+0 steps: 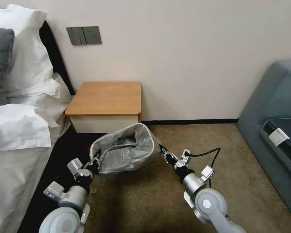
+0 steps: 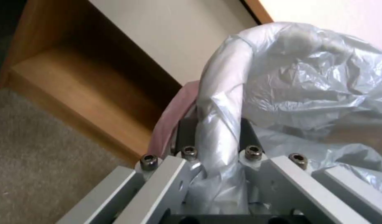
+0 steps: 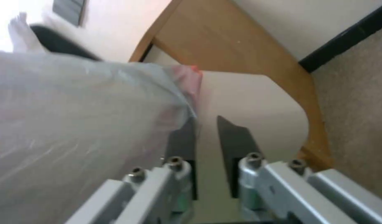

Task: Pick up the garbage bag from the table and place it over the trash can.

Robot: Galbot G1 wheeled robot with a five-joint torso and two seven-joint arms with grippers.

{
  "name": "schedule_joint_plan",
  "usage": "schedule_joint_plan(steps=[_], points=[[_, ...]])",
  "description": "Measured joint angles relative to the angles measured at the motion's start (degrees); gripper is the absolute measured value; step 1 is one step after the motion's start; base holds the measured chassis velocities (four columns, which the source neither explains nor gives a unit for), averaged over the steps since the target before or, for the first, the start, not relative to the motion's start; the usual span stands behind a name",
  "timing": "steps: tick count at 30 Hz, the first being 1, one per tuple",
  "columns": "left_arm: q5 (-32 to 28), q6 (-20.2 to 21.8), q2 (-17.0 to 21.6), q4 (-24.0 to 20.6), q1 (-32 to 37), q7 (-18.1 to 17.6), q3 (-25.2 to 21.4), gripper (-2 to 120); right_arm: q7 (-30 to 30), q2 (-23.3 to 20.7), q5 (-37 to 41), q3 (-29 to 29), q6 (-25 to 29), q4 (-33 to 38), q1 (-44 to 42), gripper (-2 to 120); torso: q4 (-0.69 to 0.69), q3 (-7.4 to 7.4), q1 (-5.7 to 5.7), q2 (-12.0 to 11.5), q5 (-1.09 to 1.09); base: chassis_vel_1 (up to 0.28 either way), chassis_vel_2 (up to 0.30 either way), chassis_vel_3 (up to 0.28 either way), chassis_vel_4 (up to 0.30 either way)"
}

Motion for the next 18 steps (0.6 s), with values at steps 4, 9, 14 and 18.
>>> schedule_joint_plan(steps=[4, 9, 14, 18], points=[[0.1, -0.01, 0.04, 0.15, -0.25, 0.0, -0.54, 5, 0.1, -2.03, -2.03, 0.72, 0.56, 1.58, -2.35, 32, 0.0, 0.0, 0.0, 0.0, 0.0, 0.0, 0.0, 0.0, 0.0], [2.78, -0.48, 0.15, 0.48, -0.42, 0.21, -0.8, 5, 0.74, -3.85, -4.33, 2.59, 2.26, 4.0, -5.42, 47, 0.0, 0.0, 0.0, 0.0, 0.01, 0.0, 0.0, 0.0, 0.0], [16.74, -3.23, 0.91, 1.99, -0.19, 4.27, 0.37, 5, -4.86, -9.55, -21.81, 7.28, 11.96, 11.51, -9.42, 69, -0.03, 0.0, 0.0, 0.0, 0.01, 0.0, 0.0, 0.0, 0.0], [25.03, -4.82, 1.79, 2.07, 0.09, 6.0, 2.21, 5, -8.65, -19.41, -31.76, 8.28, 14.66, 17.21, -5.25, 75, 0.0, 0.0, 0.0, 0.0, 0.01, 0.0, 0.0, 0.0, 0.0]])
